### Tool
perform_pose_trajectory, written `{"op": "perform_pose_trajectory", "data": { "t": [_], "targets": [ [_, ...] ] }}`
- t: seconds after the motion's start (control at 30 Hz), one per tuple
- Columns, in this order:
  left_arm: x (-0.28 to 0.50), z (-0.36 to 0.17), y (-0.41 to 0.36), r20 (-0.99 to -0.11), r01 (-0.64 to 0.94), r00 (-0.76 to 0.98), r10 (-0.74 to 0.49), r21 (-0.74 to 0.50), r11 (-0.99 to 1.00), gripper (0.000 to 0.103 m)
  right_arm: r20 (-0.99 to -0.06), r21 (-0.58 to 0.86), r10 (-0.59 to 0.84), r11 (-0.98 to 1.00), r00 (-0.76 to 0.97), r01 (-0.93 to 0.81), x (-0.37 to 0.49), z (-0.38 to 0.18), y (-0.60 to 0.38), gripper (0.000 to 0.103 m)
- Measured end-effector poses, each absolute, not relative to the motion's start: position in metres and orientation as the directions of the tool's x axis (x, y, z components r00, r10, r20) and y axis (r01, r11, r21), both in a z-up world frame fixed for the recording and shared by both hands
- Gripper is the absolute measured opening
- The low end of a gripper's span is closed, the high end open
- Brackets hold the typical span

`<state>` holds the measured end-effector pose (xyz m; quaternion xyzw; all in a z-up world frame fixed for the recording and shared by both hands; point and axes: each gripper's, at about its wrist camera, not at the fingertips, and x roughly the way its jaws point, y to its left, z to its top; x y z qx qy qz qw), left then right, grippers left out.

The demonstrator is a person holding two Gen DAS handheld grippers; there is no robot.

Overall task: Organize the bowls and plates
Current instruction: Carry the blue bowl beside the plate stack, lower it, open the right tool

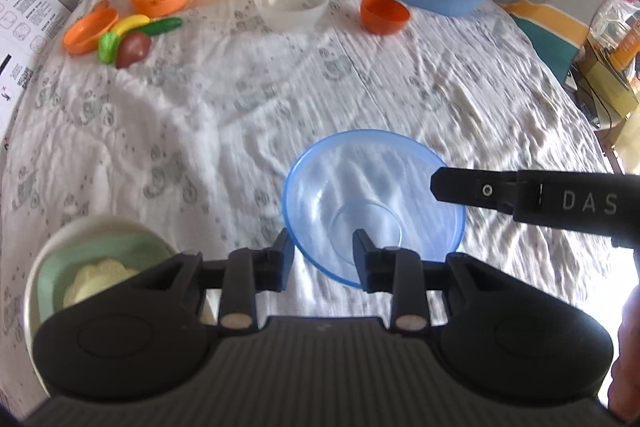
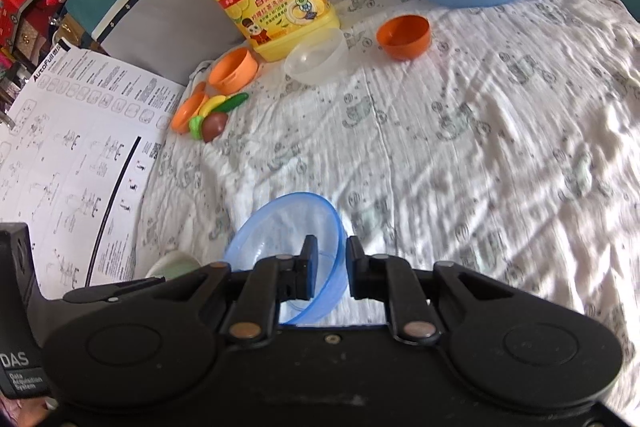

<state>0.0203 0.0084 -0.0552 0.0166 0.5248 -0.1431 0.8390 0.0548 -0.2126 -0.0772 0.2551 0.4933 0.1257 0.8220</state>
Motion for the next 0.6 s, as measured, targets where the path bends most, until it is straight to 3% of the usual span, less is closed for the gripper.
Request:
{"op": "perform_pose_trajectory", "data": {
  "t": [0.6],
  "targets": [
    [-0.005, -0.069, 0.006, -0.896, 0.277, 0.389, -0.215, -0.108, 0.955, 0.031, -0.767, 0.539, 0.469, 0.842, 0.438, 0.041, 0.037, -0.087, -0.213, 0.016]
  ]
}}
